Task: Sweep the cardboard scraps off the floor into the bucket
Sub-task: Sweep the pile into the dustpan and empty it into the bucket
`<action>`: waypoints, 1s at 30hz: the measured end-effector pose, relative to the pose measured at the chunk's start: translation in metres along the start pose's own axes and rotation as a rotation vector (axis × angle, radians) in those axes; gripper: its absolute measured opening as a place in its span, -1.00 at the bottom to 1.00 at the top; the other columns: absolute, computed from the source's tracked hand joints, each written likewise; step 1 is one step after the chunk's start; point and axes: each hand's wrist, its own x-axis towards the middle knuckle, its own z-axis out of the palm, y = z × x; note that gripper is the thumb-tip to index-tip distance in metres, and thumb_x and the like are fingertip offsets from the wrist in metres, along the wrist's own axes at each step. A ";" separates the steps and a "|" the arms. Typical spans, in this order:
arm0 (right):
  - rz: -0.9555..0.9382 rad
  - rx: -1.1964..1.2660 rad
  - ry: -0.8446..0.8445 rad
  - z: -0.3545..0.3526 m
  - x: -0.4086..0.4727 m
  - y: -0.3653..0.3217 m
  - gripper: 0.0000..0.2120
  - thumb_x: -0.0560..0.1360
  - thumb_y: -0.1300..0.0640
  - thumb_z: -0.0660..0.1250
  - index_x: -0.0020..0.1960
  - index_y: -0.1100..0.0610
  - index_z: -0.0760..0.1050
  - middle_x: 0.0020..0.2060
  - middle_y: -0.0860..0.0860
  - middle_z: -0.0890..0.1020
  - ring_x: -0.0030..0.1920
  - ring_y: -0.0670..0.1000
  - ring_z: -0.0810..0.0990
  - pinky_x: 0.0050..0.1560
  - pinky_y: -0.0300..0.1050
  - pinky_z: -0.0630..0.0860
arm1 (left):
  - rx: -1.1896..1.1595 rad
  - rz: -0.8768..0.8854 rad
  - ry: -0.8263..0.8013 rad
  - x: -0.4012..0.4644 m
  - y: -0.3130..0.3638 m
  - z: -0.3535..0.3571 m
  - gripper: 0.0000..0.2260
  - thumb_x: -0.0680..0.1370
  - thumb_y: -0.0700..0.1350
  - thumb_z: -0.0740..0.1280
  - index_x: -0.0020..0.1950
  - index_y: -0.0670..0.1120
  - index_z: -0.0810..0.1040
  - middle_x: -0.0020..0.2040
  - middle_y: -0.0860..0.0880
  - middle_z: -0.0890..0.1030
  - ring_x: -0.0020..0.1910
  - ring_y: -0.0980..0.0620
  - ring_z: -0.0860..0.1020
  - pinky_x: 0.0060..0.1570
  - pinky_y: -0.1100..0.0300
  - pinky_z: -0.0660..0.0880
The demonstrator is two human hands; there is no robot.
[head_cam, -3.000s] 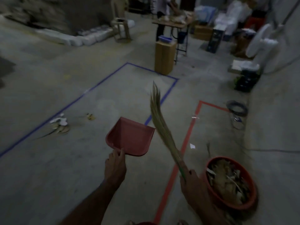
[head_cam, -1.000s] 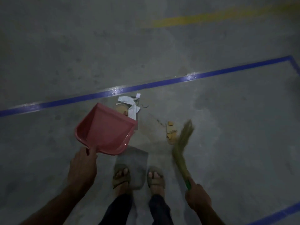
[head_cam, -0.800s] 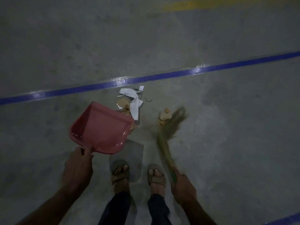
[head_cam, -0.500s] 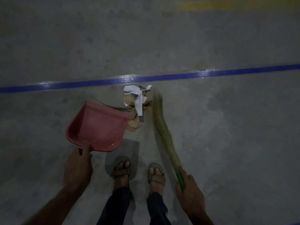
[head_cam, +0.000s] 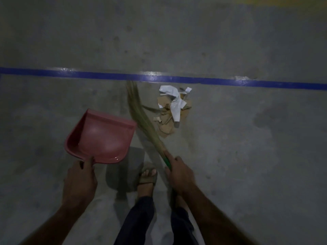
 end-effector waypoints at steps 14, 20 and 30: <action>0.255 0.289 -0.026 0.008 -0.070 0.043 0.15 0.12 -0.74 -0.18 0.56 -0.16 0.14 0.18 -0.09 0.54 0.10 -0.07 0.54 0.09 -0.15 0.46 | -0.025 0.099 -0.120 0.034 -0.021 0.005 -0.68 0.54 -0.24 0.30 0.28 -0.08 0.43 -0.13 -0.15 0.48 -0.21 -0.21 0.46 -0.31 -0.06 0.39; 0.180 0.198 0.078 0.006 -0.132 0.065 -0.37 0.56 -0.02 0.35 0.51 -0.25 0.11 0.20 -0.18 0.48 0.20 -0.12 0.51 0.10 -0.52 0.27 | -0.030 0.176 -0.153 0.045 0.002 -0.005 -0.63 0.53 -0.21 0.36 0.32 -0.02 0.48 -0.11 -0.14 0.51 -0.21 -0.21 0.51 -0.31 0.05 0.32; 0.353 -0.136 0.239 -0.019 -0.110 0.068 -0.33 0.54 0.04 0.34 0.55 -0.24 0.14 -0.12 -0.07 0.32 -0.37 -0.05 0.40 -0.48 -0.12 0.36 | 0.026 0.299 -0.211 0.053 0.015 0.044 -0.63 0.54 -0.21 0.37 0.34 -0.03 0.48 -0.11 -0.12 0.50 -0.21 -0.17 0.50 -0.29 0.04 0.35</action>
